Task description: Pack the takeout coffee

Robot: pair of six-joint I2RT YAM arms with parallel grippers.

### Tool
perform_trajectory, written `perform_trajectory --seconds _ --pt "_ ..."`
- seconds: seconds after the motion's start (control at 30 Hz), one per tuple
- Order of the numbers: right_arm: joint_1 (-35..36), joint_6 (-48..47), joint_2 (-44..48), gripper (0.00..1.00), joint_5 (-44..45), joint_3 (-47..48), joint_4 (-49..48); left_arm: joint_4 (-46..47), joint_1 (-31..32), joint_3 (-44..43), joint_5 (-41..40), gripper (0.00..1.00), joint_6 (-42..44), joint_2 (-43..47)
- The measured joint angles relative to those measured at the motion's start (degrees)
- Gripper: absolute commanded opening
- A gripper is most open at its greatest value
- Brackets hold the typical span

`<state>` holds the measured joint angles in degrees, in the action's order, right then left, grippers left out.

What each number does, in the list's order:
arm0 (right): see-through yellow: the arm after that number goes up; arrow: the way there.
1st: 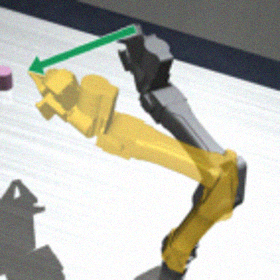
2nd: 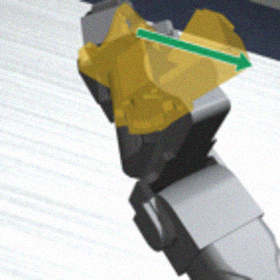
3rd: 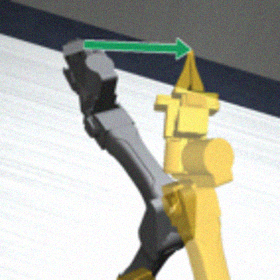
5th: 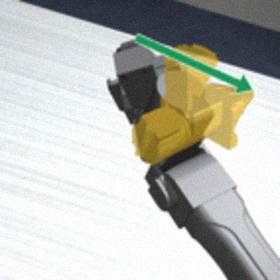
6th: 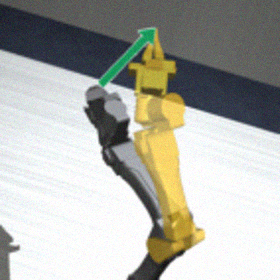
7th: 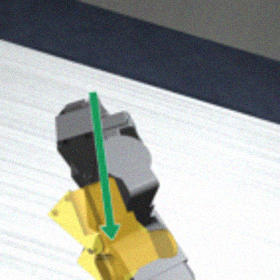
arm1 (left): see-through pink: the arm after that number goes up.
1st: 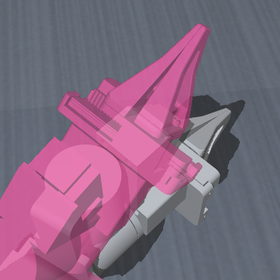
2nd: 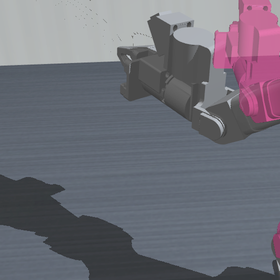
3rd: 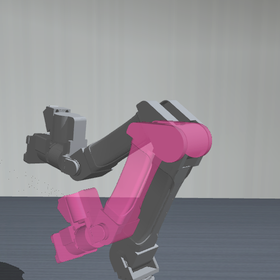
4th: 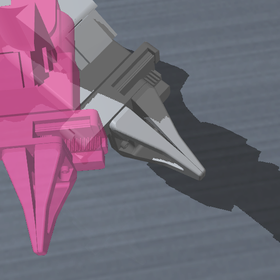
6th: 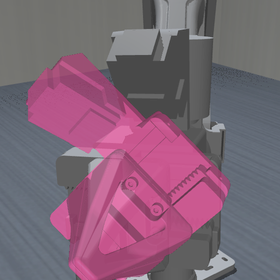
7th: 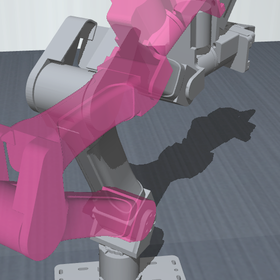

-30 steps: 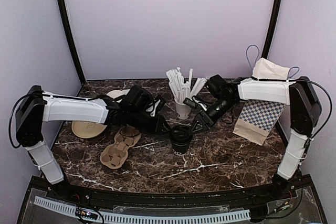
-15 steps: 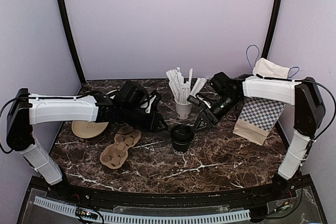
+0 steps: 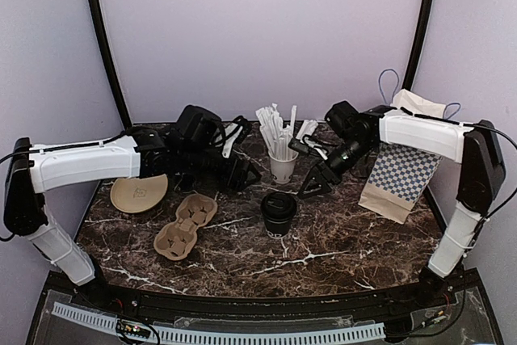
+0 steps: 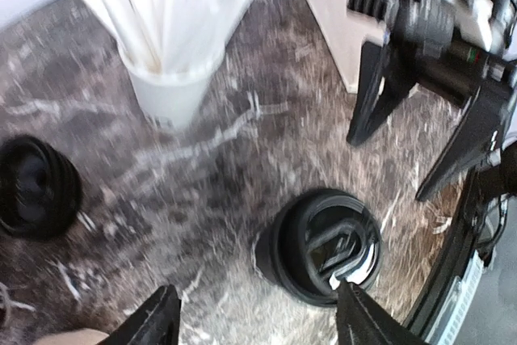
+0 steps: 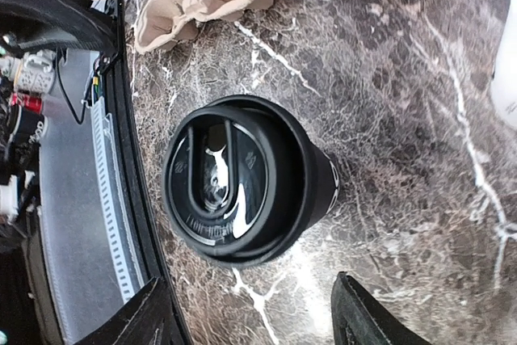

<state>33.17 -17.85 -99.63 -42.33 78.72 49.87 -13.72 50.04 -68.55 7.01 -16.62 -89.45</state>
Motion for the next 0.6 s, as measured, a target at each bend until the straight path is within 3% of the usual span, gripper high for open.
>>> perform_trajectory --seconds 0.13,0.33,0.47,0.6 --pt "1.01 -4.20 1.70 0.74 2.19 2.89 1.44 0.11 0.00 -4.68 -5.07 0.82 7.28 2.16" --pt "5.75 -10.58 3.17 0.80 8.33 6.97 1.60 3.85 -0.83 -6.51 -12.39 0.82 15.69 4.57" --pt "8.44 -14.73 3.13 0.86 12.04 7.91 1.38 6.16 -4.15 -5.84 -13.90 0.82 15.02 4.98" --pt "10.45 -18.43 2.36 0.90 14.80 7.91 1.14 12.02 -9.40 1.42 -13.75 0.83 12.48 9.86"
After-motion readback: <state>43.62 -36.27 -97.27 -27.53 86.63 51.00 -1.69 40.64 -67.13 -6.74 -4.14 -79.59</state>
